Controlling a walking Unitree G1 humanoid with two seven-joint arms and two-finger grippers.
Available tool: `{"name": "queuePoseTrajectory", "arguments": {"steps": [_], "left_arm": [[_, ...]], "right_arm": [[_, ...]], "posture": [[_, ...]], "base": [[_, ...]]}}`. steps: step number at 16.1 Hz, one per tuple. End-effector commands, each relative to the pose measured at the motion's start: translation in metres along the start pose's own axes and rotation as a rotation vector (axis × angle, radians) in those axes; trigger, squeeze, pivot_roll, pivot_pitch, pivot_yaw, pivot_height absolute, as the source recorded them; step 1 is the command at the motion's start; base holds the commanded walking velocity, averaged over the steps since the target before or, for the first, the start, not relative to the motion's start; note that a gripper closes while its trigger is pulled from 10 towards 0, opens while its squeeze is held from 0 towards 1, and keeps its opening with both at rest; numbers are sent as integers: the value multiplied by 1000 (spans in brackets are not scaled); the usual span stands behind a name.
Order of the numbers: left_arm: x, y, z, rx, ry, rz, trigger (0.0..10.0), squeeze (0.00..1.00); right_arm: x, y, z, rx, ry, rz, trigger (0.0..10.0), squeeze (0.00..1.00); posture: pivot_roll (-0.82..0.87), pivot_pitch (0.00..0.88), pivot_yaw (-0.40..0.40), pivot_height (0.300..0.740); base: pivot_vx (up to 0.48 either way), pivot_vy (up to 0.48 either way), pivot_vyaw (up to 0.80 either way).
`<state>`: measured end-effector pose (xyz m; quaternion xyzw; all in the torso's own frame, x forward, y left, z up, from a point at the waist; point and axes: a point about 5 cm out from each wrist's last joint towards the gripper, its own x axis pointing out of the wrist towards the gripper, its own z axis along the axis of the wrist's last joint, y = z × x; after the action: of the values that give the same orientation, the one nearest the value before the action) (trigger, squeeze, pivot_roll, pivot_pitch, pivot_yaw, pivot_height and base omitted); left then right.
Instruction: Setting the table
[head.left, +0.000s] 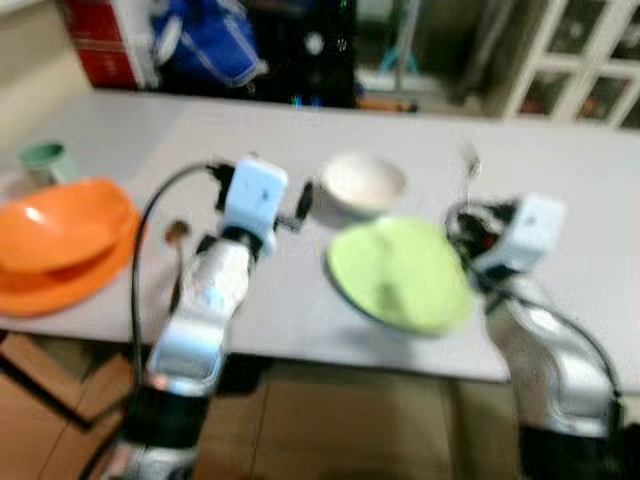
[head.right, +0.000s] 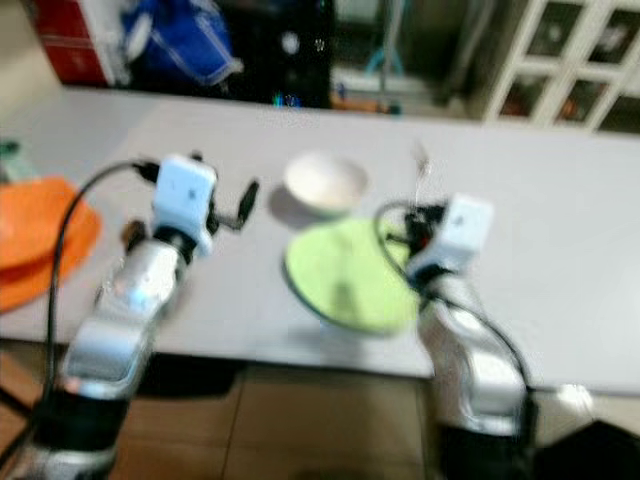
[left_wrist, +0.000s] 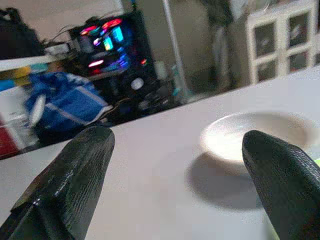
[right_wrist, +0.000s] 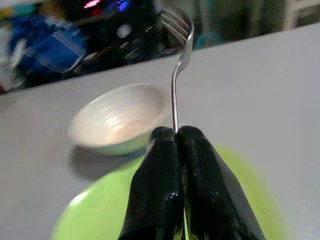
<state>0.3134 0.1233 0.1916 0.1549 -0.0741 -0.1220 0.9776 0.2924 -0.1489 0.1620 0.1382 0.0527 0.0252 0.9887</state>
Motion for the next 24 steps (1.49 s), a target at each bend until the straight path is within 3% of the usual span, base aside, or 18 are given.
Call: {"name": "queuePoseTrajectory", "arguments": {"steps": [1,7,10,14,19,24], "left_arm": [[1,-6,2,3,-1,-30,10000,0],[-6,-14,-4,27,20,-150,10000,0],[-9,-13,-12,49,70,-171,10000,0],[-15,-13,-20,65,124,-218,10000,0],[-17,-15,-26,69,175,-227,10000,0],[-27,-12,-35,92,236,-281,10000,0]], "right_arm": [[-1,-9,7,-24,-20,-34,10000,0],[-1,-17,14,-43,-41,-58,10000,0],[-3,-26,-1,-119,89,-70,10000,0],[-7,-33,-8,-152,165,-98,10000,0],[-12,-33,-10,-150,196,-76,10000,0],[-14,-23,-26,-171,282,1,10000,0]], "posture": [[-55,0,-20,740],[-72,0,-24,740],[-76,0,-26,740],[-92,0,-17,740],[-97,0,-4,740],[-91,0,0,740]], "base": [[0,0,0],[0,0,0],[0,0,0],[0,0,0],[0,0,0],[0,0,0]]}}
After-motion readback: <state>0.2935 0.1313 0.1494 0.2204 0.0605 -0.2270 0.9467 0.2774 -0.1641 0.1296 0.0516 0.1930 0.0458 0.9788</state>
